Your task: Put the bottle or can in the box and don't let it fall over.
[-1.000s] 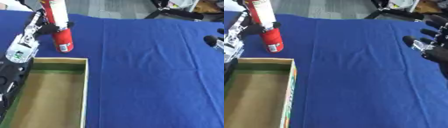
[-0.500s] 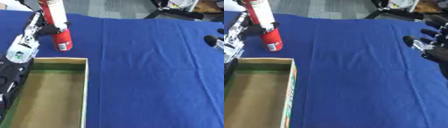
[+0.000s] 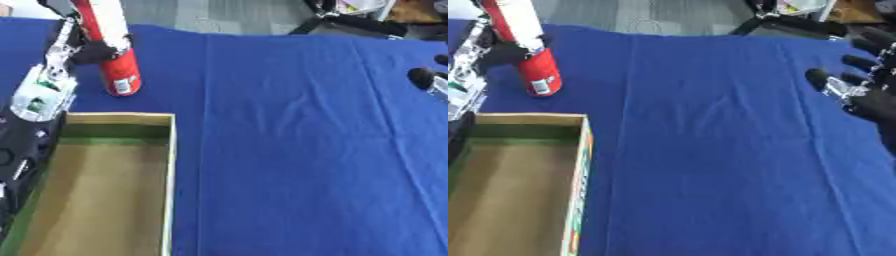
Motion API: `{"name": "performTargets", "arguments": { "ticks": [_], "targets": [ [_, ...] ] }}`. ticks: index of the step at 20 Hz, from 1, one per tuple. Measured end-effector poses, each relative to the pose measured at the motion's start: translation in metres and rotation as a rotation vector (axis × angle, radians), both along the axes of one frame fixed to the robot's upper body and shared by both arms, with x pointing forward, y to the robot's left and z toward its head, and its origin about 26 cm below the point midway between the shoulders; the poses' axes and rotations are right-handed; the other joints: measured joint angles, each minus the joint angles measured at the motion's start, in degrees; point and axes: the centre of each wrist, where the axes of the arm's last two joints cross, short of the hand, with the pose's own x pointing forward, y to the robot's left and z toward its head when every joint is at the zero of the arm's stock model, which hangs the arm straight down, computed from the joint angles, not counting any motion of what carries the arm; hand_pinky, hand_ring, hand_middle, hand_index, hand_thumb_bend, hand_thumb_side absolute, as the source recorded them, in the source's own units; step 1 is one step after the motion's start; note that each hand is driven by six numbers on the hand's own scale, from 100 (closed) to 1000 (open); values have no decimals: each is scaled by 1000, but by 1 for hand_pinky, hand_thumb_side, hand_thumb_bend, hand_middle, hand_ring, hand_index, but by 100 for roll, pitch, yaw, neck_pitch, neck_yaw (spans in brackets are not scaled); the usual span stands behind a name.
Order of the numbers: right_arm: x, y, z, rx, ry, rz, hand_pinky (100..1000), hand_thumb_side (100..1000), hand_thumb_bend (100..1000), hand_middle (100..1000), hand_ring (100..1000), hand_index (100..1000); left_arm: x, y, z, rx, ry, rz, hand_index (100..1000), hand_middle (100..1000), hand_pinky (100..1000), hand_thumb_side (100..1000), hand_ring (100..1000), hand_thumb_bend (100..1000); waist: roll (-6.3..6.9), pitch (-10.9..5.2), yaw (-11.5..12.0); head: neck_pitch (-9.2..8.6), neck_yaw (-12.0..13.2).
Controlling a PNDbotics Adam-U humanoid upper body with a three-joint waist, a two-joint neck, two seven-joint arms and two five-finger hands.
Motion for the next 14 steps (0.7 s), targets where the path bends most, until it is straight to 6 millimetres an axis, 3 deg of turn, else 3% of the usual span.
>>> {"name": "performTargets", "arguments": {
  "ticks": [6, 14],
  "targets": [
    [0, -1, -1, 1, 3, -2, 887, 100, 610, 885, 882, 912, -4, -3, 12, -9, -38, -22, 335, 351, 729, 164, 672, 240, 1, -27, 31, 43, -41],
    [-1, -3, -2, 5, 8, -23, 893, 100, 615, 891, 890, 919, -29, -18, 55, -2, -130, -129, 340, 355, 734, 142, 668, 211, 39, -79, 80, 104, -147]
  ]
}}
